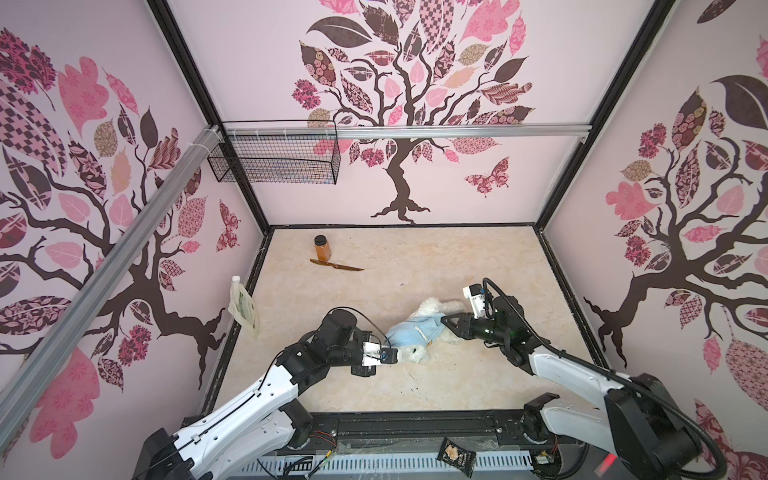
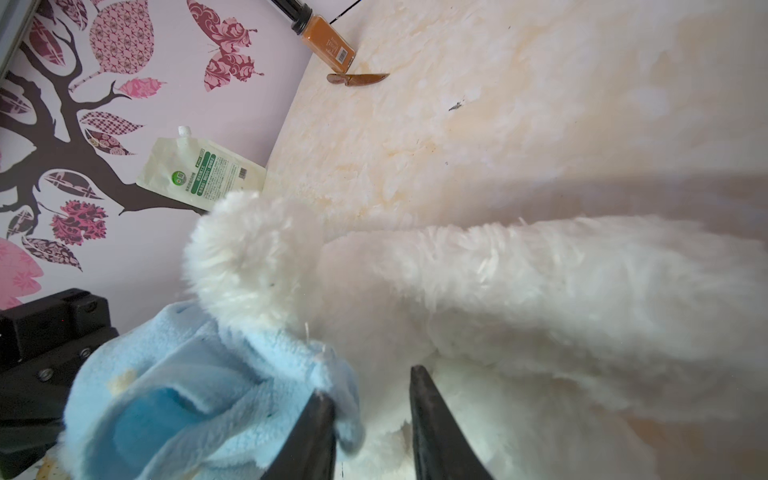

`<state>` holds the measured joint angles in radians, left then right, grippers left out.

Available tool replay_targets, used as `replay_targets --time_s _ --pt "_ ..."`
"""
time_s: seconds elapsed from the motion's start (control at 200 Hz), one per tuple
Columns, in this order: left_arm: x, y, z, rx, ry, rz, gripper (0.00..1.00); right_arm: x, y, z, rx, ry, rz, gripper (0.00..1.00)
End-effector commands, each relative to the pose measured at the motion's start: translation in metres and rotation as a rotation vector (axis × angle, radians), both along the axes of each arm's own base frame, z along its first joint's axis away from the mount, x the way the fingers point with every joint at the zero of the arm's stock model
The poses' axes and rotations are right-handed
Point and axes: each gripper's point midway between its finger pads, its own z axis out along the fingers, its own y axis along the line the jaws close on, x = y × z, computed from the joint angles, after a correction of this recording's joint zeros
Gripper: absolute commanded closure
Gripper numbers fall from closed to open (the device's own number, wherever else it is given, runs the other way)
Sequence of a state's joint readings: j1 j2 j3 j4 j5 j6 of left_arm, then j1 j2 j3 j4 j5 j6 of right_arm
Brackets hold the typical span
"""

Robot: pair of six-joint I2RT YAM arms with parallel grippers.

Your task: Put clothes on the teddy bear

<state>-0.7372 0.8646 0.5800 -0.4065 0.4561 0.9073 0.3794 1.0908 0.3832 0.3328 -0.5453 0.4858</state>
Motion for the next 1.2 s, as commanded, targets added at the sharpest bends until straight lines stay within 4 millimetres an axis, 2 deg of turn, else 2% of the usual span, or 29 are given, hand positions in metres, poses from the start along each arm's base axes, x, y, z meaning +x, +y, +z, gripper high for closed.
replay_targets --time_s 0.0,0.13,0.26,0.35,0.38,0.43,0.6,0.655,0.77,0.825,0.88,0.98,1.195 --pt "-0.002 -0.005 0.019 -0.032 -0.029 -0.045 1.0 0.008 -0.01 0.052 -0.06 -0.199 -0.027 0.64" --pt "-0.002 -0.005 0.021 -0.03 -0.041 -0.054 1.0 -0.006 0.007 0.085 -0.07 -0.331 0.042 0.57" --pt "-0.003 -0.006 0.02 -0.026 -0.044 -0.063 1.0 -0.033 0.055 0.098 -0.154 -0.484 0.202 0.48" --pt "-0.003 -0.006 0.021 -0.025 -0.049 -0.068 1.0 -0.049 0.088 0.091 -0.192 -0.487 0.338 0.43" --pt "-0.003 -0.006 0.021 -0.023 -0.052 -0.068 1.0 -0.053 0.097 0.088 -0.189 -0.469 0.379 0.36" --pt "-0.003 -0.005 0.02 -0.02 -0.056 -0.07 1.0 -0.059 0.11 0.081 -0.18 -0.431 0.446 0.31" --pt "-0.002 -0.004 0.019 -0.002 -0.076 -0.074 1.0 -0.078 0.137 0.048 -0.266 -0.376 0.583 0.32" --pt "-0.002 -0.003 0.019 0.003 -0.083 -0.074 1.0 -0.071 0.137 0.037 -0.312 -0.344 0.563 0.4" --pt "-0.003 -0.003 0.019 0.005 -0.091 -0.075 1.0 -0.054 0.129 0.018 -0.425 -0.3 0.488 0.64" --pt "-0.003 -0.002 0.019 0.009 -0.102 -0.078 1.0 -0.045 0.124 0.015 -0.454 -0.283 0.436 0.79" --pt "-0.004 -0.002 0.018 0.017 -0.112 -0.08 1.0 -0.035 0.118 0.011 -0.468 -0.256 0.377 0.87" --pt "-0.006 -0.001 0.016 0.034 -0.121 -0.082 1.0 -0.014 0.1 0.005 -0.438 -0.15 0.261 0.93" --pt "-0.012 0.0 0.016 0.02 -0.126 -0.082 1.0 0.023 0.065 0.006 -0.296 -0.023 0.086 0.97"
